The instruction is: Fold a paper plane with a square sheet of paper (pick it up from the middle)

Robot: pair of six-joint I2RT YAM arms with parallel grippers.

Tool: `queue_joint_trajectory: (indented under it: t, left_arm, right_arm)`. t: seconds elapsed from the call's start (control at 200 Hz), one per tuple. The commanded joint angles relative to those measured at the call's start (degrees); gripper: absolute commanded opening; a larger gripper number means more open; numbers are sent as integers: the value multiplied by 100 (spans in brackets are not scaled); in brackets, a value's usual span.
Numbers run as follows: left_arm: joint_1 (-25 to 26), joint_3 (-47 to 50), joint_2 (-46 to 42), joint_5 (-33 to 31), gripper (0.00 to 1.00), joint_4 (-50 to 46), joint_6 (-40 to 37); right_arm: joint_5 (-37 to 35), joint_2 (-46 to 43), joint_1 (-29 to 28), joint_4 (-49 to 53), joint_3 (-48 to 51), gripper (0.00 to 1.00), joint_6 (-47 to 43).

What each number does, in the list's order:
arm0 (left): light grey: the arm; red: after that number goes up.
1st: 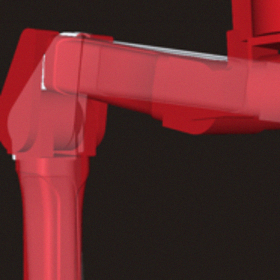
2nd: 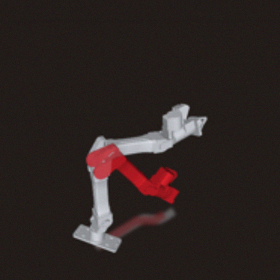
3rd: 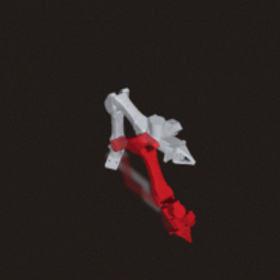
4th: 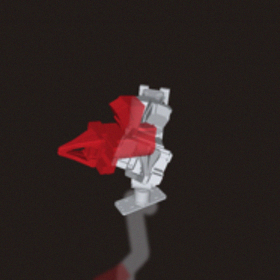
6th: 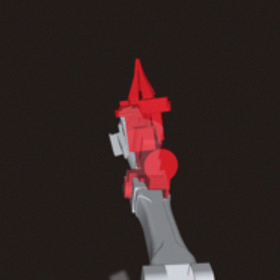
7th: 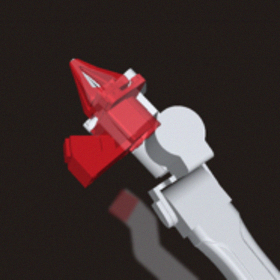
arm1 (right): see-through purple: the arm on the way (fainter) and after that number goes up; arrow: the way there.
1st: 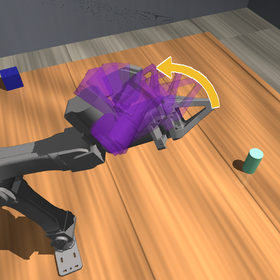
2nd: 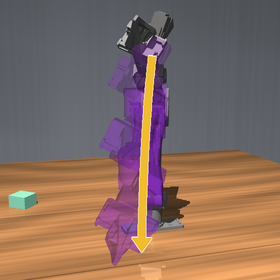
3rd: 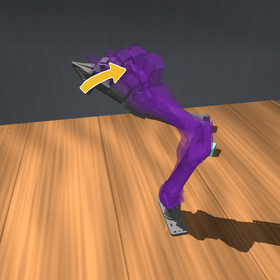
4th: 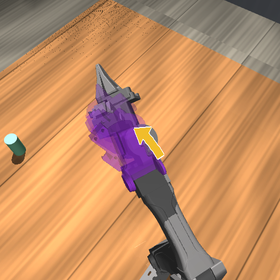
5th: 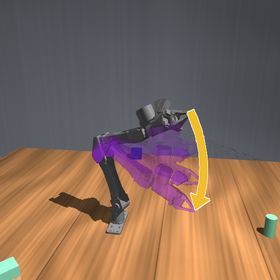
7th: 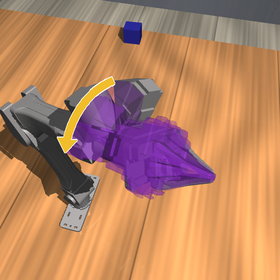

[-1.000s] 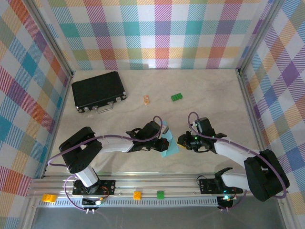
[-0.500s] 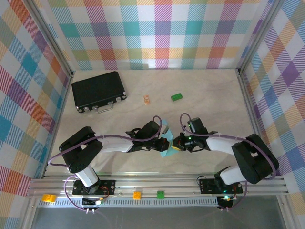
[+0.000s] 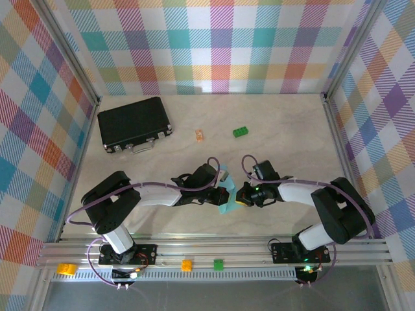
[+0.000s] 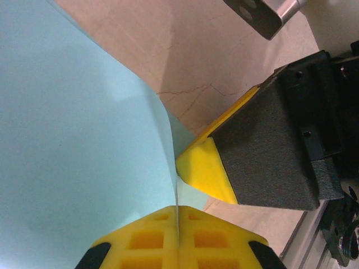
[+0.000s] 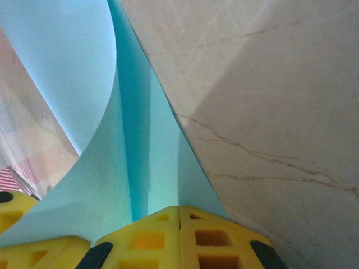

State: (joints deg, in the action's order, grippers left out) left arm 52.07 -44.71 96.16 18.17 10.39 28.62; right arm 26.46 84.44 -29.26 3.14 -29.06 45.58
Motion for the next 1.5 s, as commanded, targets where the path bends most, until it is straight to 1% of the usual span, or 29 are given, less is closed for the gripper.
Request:
queue_joint_trajectory:
  t: [0.0, 0.415, 0.52, 0.715, 0.9, 1.495]
  left_arm:
    - [-100, -26, 68, 3, 3, -251, -207]
    - [-140, -92, 51, -400, 3, -634, -465]
    - [-145, -108, 26, -617, 3, -758, -522]
    - [-145, -190, 98, -696, 3, -984, -678]
    - [-143, -158, 80, -823, 3, -932, -683]
    - [-154, -117, 156, -928, 4, -727, -677]
  right_arm:
    - [-444, 191, -19, 540, 53, 2, -170]
    - [-387, 194, -20, 442, 75, 3, -68]
    - [-378, 196, -20, 436, 67, 3, -67]
    - [-363, 230, -19, 440, 50, 3, -71]
    - [-352, 238, -19, 442, 49, 3, -67]
    - [-308, 252, -20, 447, 46, 3, -80]
